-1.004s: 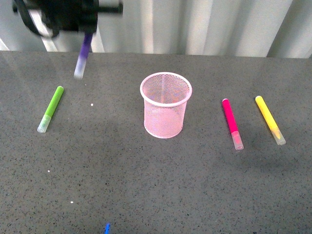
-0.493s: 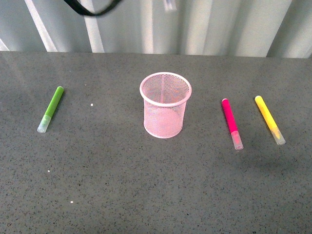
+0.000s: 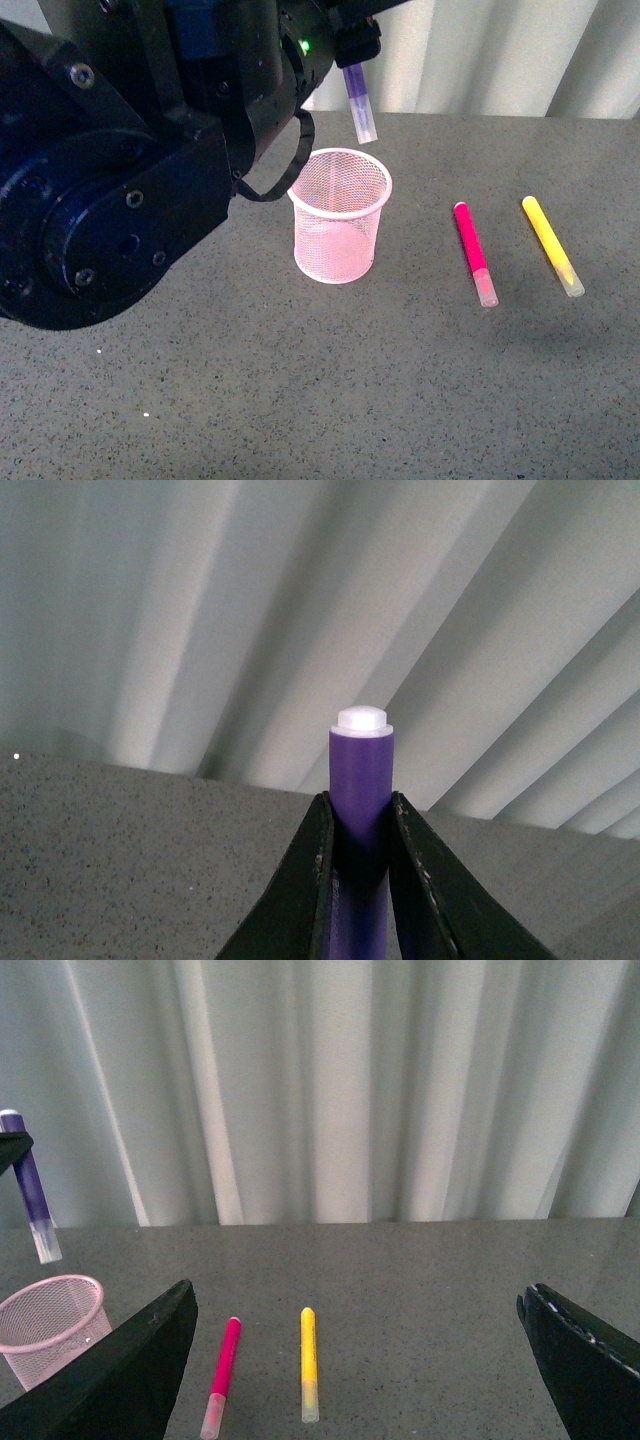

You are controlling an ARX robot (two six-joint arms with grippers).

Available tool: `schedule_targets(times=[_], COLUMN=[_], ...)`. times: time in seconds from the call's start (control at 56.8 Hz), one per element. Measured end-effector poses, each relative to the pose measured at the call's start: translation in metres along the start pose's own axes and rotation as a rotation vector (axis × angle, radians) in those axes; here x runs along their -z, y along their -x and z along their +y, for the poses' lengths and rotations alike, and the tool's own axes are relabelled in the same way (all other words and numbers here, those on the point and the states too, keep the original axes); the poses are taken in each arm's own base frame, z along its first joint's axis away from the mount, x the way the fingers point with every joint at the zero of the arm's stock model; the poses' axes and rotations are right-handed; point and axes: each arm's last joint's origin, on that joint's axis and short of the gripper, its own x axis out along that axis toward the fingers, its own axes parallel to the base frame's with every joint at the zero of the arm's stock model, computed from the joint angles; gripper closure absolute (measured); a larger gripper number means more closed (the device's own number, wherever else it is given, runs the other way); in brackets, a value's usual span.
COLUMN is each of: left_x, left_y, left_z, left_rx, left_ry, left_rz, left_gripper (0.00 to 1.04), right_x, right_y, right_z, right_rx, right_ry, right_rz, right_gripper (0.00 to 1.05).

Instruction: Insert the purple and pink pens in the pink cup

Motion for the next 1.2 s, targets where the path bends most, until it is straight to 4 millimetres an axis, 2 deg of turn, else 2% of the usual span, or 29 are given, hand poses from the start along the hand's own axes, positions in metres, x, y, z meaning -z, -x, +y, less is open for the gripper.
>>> schedule_targets(times=[0.44,0.652,1.109,1.145,1.197], left_x=[0.019,0.029,0.037,0.038,0.038], left_y=[0.006,0.010,0.018,0.018,0.018], left_z=[0.025,0.026,0.024,0.024,0.024], left_rx=[-0.065,-0.074,-0.079,-0.071,-0.067], left_ry=[-0.012,-0.011,0.001,0.006,0.007], left_rz=[-0.003,0.010,0.029,0.034,0.041], left_gripper=[0.93,0.93,0.93,0.89,0.78], right_x=[0.000,0.000,0.000,0.000,0.000], right_y=[0.000,0.000,0.000,0.000,0.000], right_z=[0.000,0.000,0.000,0.000,0.000], right_rx=[0.000,0.000,0.000,0.000,0.000], right_ry=[0.000,0.000,0.000,0.000,0.000], right_rz=[0.000,0.000,0.000,0.000,0.000], right_gripper=[0.07,0.07,0.07,0.07,0.07])
